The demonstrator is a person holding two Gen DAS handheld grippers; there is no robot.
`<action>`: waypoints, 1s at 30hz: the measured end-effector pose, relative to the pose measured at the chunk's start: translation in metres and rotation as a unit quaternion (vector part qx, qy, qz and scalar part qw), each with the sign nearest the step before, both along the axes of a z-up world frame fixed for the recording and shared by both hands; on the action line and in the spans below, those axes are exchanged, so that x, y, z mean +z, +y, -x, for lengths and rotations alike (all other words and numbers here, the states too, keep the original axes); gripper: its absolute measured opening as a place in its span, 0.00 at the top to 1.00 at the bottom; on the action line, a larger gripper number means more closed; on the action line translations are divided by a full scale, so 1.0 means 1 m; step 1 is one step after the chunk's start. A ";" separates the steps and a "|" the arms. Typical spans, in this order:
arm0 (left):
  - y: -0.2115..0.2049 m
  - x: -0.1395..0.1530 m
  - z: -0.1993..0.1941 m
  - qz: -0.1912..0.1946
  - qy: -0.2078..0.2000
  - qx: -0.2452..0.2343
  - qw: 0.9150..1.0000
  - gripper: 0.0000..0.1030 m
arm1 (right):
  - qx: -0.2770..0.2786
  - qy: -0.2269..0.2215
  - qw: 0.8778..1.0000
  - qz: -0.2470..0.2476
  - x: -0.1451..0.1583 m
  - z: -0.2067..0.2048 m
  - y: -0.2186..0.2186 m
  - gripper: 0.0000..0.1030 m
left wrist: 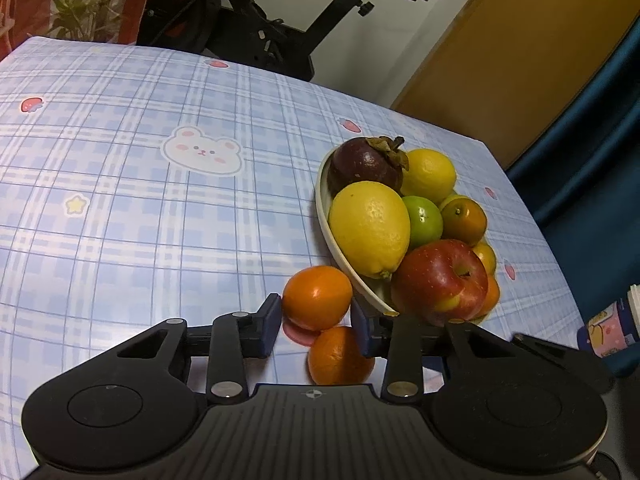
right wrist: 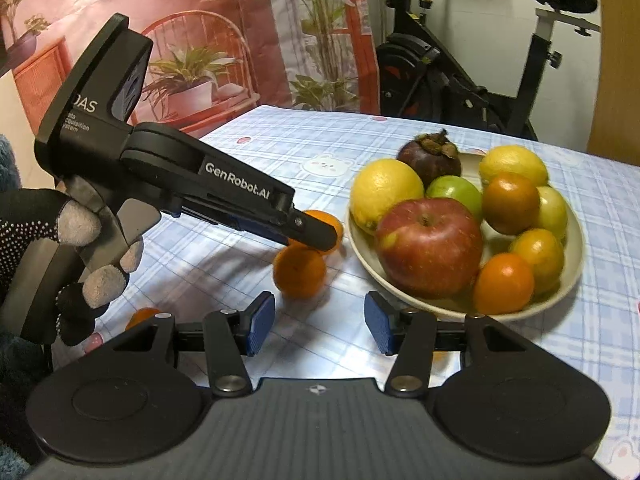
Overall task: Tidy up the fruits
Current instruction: 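Close the left gripper on the tangerine and lift it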
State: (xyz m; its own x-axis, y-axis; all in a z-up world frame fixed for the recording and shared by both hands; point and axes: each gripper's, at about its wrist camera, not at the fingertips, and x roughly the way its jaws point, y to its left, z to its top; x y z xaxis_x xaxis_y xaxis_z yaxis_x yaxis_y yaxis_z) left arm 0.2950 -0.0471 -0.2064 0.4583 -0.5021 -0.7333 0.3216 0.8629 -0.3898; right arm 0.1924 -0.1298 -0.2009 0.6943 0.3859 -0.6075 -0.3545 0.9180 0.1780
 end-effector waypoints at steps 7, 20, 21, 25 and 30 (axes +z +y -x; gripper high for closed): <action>0.008 0.002 -0.001 0.006 0.001 0.003 1.000 0.62 | 0.021 0.002 1.000 0.011 -0.004 -0.026 0.019 0.49; -0.008 -0.002 -0.009 -0.009 -0.005 -0.005 1.000 0.57 | 0.024 0.021 0.999 0.014 -0.010 -0.022 0.016 0.63; -0.009 -0.002 -0.010 -0.011 -0.007 -0.005 1.000 0.58 | 0.023 0.023 0.999 0.012 -0.009 -0.018 0.014 0.63; -0.014 -0.002 -0.009 -0.022 -0.017 -0.008 1.000 0.61 | 0.011 0.029 0.999 0.004 -0.010 -0.005 0.001 0.63; -0.013 -0.002 -0.003 -0.026 -0.016 -0.010 0.999 0.63 | -0.014 0.036 0.999 -0.007 -0.011 0.006 -0.014 0.63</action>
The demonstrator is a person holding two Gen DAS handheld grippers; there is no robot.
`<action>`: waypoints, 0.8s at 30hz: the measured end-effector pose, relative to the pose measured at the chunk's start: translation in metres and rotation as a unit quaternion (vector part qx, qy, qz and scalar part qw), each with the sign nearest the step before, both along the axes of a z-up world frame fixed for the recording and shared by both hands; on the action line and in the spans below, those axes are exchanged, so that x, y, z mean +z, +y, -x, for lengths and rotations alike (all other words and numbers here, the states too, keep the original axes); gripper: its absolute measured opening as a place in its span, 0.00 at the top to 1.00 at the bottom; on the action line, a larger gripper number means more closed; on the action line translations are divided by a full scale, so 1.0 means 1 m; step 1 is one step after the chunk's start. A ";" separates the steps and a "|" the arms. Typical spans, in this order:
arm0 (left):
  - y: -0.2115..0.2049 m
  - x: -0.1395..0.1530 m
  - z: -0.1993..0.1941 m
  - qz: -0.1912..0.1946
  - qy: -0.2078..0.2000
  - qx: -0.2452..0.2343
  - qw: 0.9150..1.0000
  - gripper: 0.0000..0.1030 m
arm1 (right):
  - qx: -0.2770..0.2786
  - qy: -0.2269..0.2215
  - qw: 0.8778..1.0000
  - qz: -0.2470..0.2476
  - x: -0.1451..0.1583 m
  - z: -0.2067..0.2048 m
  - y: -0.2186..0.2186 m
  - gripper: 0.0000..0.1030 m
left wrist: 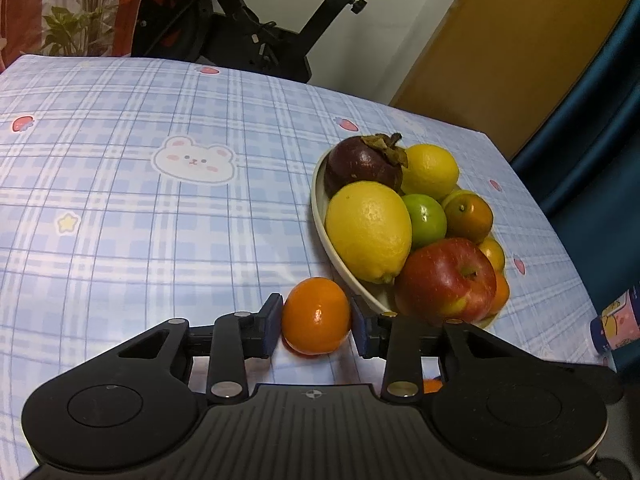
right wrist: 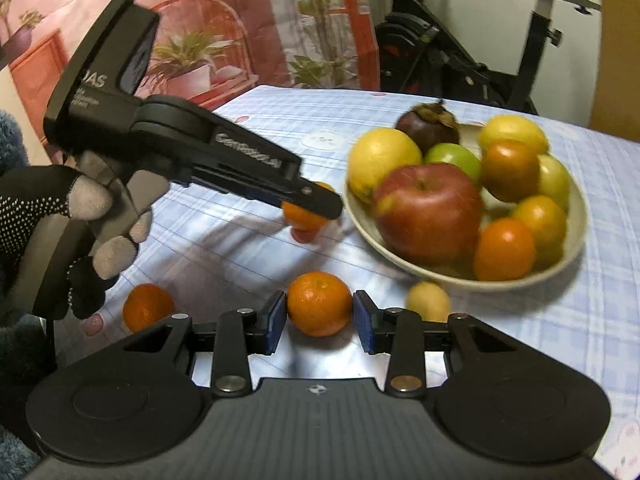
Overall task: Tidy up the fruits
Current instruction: 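Close the left gripper on the tangerine and lift it, then carry the held tangerine over the plate with the left gripper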
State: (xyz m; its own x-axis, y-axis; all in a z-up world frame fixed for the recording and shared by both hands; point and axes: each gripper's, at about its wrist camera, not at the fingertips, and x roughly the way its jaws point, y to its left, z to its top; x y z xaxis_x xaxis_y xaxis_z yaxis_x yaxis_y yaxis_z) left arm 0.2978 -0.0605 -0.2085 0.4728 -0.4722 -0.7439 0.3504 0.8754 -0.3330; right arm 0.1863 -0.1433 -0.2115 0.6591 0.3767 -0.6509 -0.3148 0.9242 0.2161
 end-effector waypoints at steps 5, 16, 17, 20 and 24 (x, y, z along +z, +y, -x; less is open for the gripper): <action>0.004 0.002 0.016 -0.004 0.004 0.001 1.000 0.63 | -0.016 0.000 1.000 -0.003 0.001 0.008 -0.009 0.63; -0.006 0.028 0.038 -0.003 -0.024 -0.013 1.000 0.63 | -0.036 -0.014 0.999 -0.017 0.010 0.022 -0.022 0.63; -0.008 0.031 0.039 -0.004 -0.027 -0.014 1.000 0.63 | -0.037 -0.018 0.999 -0.018 0.012 0.024 -0.022 0.63; -0.012 0.038 0.041 -0.007 -0.037 -0.016 0.999 0.63 | -0.038 -0.029 0.999 -0.022 0.018 0.026 -0.025 0.63; -0.014 0.049 0.044 -0.011 -0.051 -0.017 0.998 0.63 | -0.043 -0.043 0.998 -0.025 0.026 0.028 -0.030 0.63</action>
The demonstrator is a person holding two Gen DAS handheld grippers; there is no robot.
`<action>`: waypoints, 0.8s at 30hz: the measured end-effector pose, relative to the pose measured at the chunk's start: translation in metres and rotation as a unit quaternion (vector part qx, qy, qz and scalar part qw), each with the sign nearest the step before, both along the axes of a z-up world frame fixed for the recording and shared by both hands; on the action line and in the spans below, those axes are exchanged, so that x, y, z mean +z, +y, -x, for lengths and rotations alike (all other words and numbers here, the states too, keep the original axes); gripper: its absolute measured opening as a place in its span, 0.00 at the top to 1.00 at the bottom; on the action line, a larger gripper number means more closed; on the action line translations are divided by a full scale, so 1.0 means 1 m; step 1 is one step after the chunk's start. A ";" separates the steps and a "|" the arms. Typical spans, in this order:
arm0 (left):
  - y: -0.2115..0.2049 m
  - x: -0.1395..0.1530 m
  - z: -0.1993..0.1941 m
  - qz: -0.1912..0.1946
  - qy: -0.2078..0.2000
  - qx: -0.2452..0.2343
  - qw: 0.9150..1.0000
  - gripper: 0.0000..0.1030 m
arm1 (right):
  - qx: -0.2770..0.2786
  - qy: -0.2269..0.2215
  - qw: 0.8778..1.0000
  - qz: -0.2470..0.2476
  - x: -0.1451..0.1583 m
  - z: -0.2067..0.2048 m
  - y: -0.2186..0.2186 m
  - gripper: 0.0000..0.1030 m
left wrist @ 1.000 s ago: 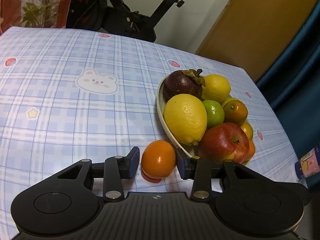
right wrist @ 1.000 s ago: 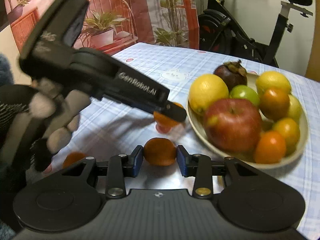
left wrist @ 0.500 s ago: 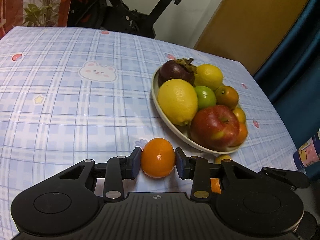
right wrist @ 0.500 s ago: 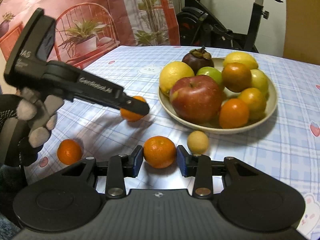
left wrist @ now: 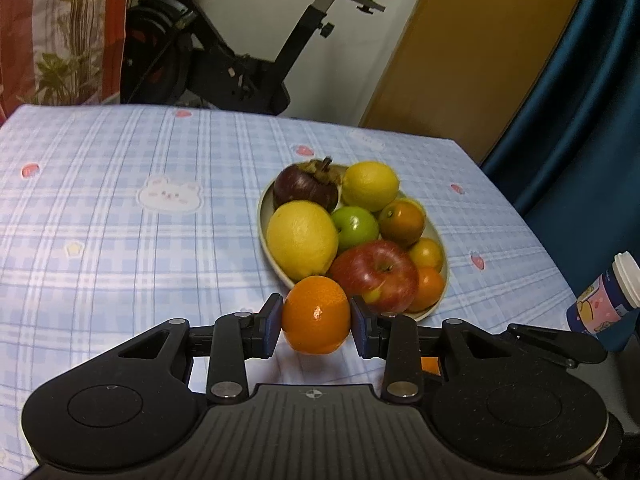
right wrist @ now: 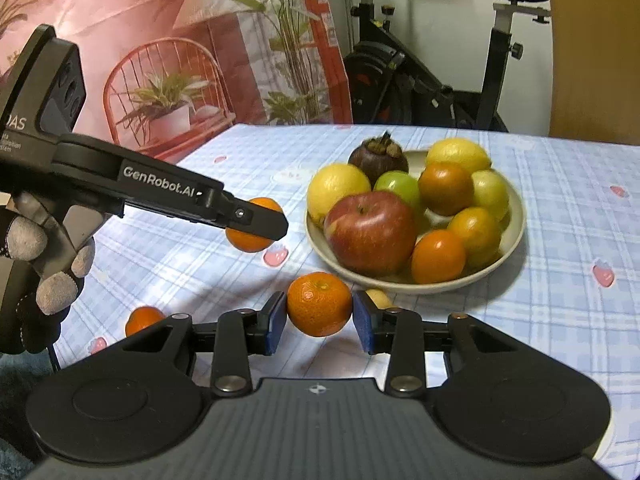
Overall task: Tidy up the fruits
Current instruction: 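Carry the held tangerine over the plate with the left gripper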
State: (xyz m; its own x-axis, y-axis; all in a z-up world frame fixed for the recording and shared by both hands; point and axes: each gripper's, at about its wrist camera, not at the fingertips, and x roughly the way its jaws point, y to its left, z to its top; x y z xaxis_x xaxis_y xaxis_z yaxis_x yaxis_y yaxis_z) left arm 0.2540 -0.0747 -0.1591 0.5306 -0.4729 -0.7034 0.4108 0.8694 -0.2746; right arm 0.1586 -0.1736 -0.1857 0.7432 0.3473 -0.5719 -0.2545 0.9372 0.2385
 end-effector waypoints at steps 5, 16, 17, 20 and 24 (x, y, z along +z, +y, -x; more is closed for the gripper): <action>-0.005 0.013 -0.001 0.001 -0.017 0.002 1.000 0.63 | -0.005 -0.022 1.000 0.001 0.014 -0.001 -0.007 0.63; -0.028 0.033 -0.018 0.007 -0.043 -0.008 0.999 0.63 | -0.020 -0.050 0.999 0.005 0.034 -0.018 -0.028 0.63; -0.031 0.034 -0.020 0.008 -0.045 -0.010 0.999 0.63 | -0.021 -0.052 0.998 0.005 0.036 -0.021 -0.029 0.63; -0.038 0.035 -0.027 0.010 -0.048 -0.013 0.999 0.63 | -0.026 -0.056 0.998 0.006 0.038 -0.028 -0.035 0.63; -0.046 0.034 -0.036 0.011 -0.050 -0.020 0.998 0.63 | -0.027 -0.056 0.998 0.008 0.037 -0.038 -0.040 0.63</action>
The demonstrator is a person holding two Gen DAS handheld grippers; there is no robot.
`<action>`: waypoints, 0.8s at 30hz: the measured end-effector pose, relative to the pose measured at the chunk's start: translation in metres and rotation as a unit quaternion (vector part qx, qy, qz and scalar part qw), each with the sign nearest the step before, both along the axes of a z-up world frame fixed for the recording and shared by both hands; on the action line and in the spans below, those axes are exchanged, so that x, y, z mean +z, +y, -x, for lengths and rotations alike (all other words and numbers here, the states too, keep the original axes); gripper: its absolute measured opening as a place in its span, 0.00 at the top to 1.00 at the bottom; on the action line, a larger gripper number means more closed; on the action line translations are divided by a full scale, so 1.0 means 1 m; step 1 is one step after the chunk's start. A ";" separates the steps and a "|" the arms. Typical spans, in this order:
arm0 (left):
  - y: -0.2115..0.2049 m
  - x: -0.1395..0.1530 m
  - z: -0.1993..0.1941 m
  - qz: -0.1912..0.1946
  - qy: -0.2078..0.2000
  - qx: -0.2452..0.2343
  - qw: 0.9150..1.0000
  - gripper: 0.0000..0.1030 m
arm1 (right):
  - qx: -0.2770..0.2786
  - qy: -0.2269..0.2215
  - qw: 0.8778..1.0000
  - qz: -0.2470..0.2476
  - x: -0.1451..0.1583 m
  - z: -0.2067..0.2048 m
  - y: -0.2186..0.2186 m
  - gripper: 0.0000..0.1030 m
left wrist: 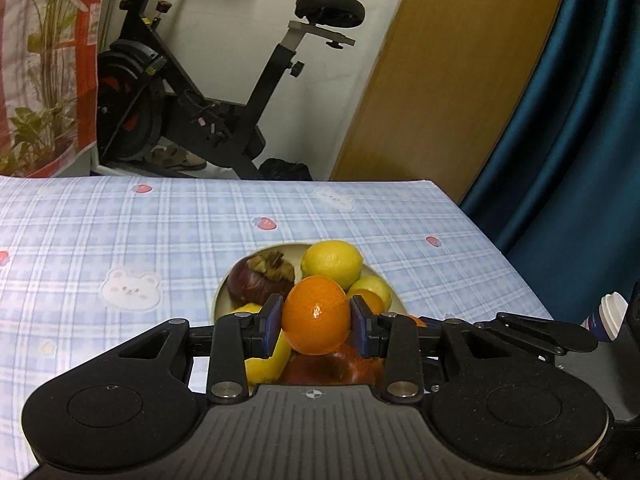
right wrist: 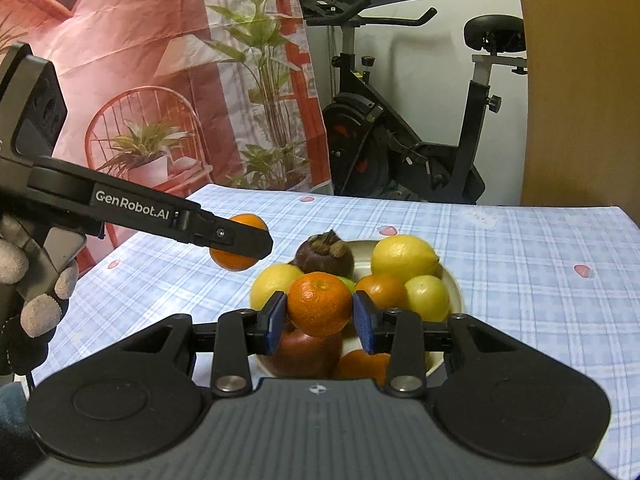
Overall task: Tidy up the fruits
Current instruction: 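Carry the held tangerine over the plate with the left gripper, then lower the tangerine onto the plate and open the left gripper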
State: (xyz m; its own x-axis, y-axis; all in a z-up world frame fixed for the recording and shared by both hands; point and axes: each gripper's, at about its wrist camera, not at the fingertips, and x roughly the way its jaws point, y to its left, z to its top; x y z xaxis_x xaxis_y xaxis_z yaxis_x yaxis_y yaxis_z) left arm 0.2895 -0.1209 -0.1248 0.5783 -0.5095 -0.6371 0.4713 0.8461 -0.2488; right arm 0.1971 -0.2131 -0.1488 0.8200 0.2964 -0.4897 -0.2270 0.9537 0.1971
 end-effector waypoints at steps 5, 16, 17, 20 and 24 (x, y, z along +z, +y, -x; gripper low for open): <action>-0.007 -0.006 -0.008 0.000 0.005 -0.007 1.000 0.63 | 0.001 0.002 1.000 0.000 -0.003 -0.011 -0.004 0.63; -0.012 -0.011 -0.022 0.003 0.013 -0.014 1.000 0.63 | -0.003 0.009 1.000 -0.009 -0.011 -0.021 -0.012 0.63; -0.014 -0.011 -0.023 0.004 0.013 -0.014 1.000 0.63 | -0.003 0.010 1.000 -0.010 -0.011 -0.022 -0.013 0.63; -0.017 -0.012 -0.027 0.006 0.014 -0.015 1.000 0.63 | -0.003 0.010 1.000 -0.016 -0.012 -0.022 -0.013 0.63; -0.023 -0.013 -0.030 0.001 0.010 -0.020 1.000 0.63 | 0.000 0.014 1.000 -0.020 -0.016 -0.025 -0.012 0.63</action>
